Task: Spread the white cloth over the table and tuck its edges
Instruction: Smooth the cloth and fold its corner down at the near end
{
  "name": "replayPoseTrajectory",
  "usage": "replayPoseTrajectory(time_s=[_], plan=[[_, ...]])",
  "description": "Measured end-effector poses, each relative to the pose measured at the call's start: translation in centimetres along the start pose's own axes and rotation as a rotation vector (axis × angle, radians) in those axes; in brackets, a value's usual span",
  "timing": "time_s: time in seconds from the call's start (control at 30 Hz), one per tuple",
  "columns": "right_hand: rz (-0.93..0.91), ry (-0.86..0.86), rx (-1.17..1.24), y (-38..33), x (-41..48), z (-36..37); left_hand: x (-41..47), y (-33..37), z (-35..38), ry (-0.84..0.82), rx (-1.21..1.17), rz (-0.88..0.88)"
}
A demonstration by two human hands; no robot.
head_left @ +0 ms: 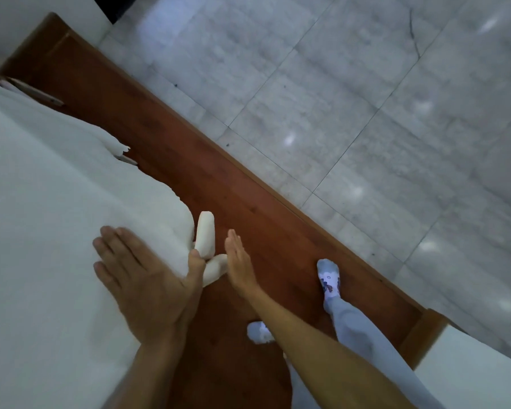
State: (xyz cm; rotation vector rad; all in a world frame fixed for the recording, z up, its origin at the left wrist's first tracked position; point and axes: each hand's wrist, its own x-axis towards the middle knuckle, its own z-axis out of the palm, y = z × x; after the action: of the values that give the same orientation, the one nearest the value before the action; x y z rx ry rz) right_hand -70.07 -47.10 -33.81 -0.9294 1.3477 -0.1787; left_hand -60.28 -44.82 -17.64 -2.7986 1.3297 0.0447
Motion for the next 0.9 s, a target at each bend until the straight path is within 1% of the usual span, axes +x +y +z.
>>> replayPoseTrajectory(time_s=[0.1, 0.17, 0.23, 0.33, 0.37, 0.43, 0.5, 0.57, 0.63, 0.7, 0.8, 0.9], plan=[[-0.207, -0.002, 0.206, -2.2, -7.7, 0.6, 0.0, -0.1, 0.1, -0.003, 0.003, -0.001], [-0.266, 0.017, 0.287, -2.8, -10.9, 1.5, -0.1, -0.2, 0.1, -0.007, -0.001, -0.004], [-0.289, 0.053, 0.313, -2.9, -11.5, 2.9, -0.2, -0.2, 0.2, -0.003, -0.015, -0.002], [-0.295, 0.138, 0.202, -3.6, -8.3, 4.9, -0.1, -0.4, 0.4, 0.004, -0.013, -0.002], [-0.290, 0.166, 0.107, -3.7, -6.5, 5.1, 0.0, -0.4, 0.5, 0.002, -0.009, -0.004], [-0.321, 0.213, -0.160, -3.8, -2.5, 4.8, 0.0, -0.5, 0.6, -0.007, -0.007, 0.000], [-0.328, 0.140, -0.333, -3.9, 0.9, 3.5, 0.0, -0.5, 0.5, -0.023, -0.012, 0.004], [-0.249, 0.032, -0.421, -4.2, 2.8, 1.9, -0.1, -0.4, 0.3, -0.038, -0.017, 0.008], [-0.155, -0.025, -0.401, -5.2, 2.8, 0.3, -0.1, -0.5, 0.2, -0.052, -0.017, 0.025], [-0.133, -0.027, -0.345, -7.1, 0.9, -1.2, 0.0, -0.6, 0.1, -0.056, -0.022, 0.037], [-0.212, -0.046, -0.382, -9.3, -1.7, -2.9, -0.1, -0.5, -0.2, -0.094, -0.040, 0.039], [-0.308, -0.006, -0.365, -10.8, -4.1, -3.9, -0.3, -0.4, -1.1, -0.138, -0.096, 0.055]])
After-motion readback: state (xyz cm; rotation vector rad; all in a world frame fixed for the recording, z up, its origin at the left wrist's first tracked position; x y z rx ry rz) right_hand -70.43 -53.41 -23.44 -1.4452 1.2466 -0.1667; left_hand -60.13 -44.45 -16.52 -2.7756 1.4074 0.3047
